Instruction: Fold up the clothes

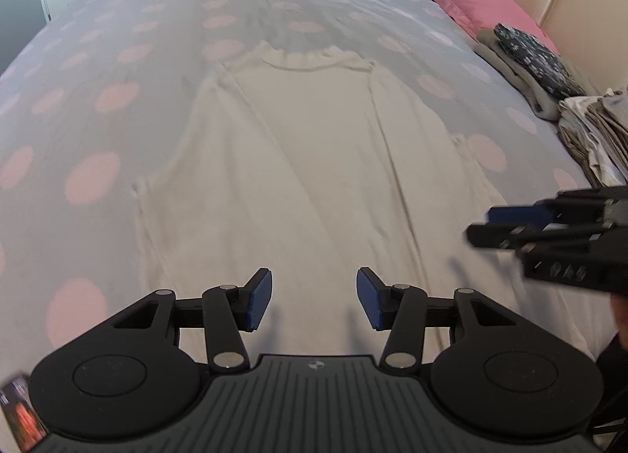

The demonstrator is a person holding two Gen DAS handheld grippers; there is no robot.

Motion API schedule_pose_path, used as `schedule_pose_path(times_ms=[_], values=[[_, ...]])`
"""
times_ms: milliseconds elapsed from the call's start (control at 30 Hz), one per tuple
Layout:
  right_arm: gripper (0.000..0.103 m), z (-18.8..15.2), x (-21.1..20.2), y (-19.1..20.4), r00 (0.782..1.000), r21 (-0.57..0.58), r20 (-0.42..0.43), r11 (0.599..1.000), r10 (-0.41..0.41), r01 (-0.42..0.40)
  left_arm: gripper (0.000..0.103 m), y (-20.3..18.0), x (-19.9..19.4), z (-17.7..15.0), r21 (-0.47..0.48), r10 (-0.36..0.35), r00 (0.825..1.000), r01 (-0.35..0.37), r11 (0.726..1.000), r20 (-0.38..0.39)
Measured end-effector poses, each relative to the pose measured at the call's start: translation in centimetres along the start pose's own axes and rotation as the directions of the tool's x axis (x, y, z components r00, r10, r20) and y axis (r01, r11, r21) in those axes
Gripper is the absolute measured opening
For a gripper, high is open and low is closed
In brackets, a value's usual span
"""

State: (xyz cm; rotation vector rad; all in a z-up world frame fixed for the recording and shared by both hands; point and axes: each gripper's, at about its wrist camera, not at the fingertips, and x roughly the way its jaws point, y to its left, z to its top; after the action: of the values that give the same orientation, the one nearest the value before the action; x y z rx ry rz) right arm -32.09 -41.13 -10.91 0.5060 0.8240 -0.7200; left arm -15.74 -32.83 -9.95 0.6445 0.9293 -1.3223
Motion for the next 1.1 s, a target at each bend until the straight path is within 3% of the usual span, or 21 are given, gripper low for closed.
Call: schedule_pose_path(times_ms=[100, 233, 300, 333, 433, 567, 867, 1100], values=[[0.034, -2.2, 0.5, 1.4, 0.999, 0.007, -0.037, 1.000, 0.010, -0.010, 0.035, -1.4, 0.8, -2.1, -0.003, -0.024, 0.999, 0.024, 1.000, -0.032], [0.033, -4.5, 1.5, 2.7, 0.996, 0.010, -0.087, 1.000, 0.003, -0.002, 0.035, -1.9, 2.1, -4.3, -0.053, -0.030, 0.998, 0.027, 0.998, -0.058], [0.028, -5.2, 1.9, 2.8, 0.995, -0.001, -0.097, 1.000, -0.006, 0.006, 0.034, -2.0, 2.6, -5.1, -0.056, -0.025, 0.998, 0.022, 0.998, -0.057], [0.019, -5.1, 1.8, 2.8, 0.995, 0.003, -0.095, 1.000, -0.006, 0.006, 0.033, -2.3, 2.5, -5.3, -0.028, -0.012, 0.999, 0.011, 1.000, -0.047], [0.006, -5.0, 1.4, 2.5, 0.996, 0.017, -0.088, 1.000, -0.005, 0.007, 0.022, -2.3, 2.2, -5.5, -0.020, 0.001, 0.999, -0.001, 1.000, -0.033], [0.005, -4.6, 0.4, 1.7, 0.996, 0.057, -0.088, 0.998, 0.000, 0.005, 0.008, -1.1, 1.7, -5.6, -0.070, -0.033, 0.999, 0.031, 0.997, -0.022], [0.004, -1.4, -3.3, -4.0, 0.992, 0.213, -0.118, 0.974, -0.054, 0.078, 0.005, 0.9, -1.0, -4.3, -0.166, -0.062, 0.998, 0.064, 0.984, 0.019], [0.004, 2.3, -7.0, -10.2, 0.977, 0.186, -0.080, 0.959, -0.200, 0.212, 0.004, 6.1, -4.7, -1.0, -0.309, -0.051, 0.997, 0.069, 0.949, 0.065]])
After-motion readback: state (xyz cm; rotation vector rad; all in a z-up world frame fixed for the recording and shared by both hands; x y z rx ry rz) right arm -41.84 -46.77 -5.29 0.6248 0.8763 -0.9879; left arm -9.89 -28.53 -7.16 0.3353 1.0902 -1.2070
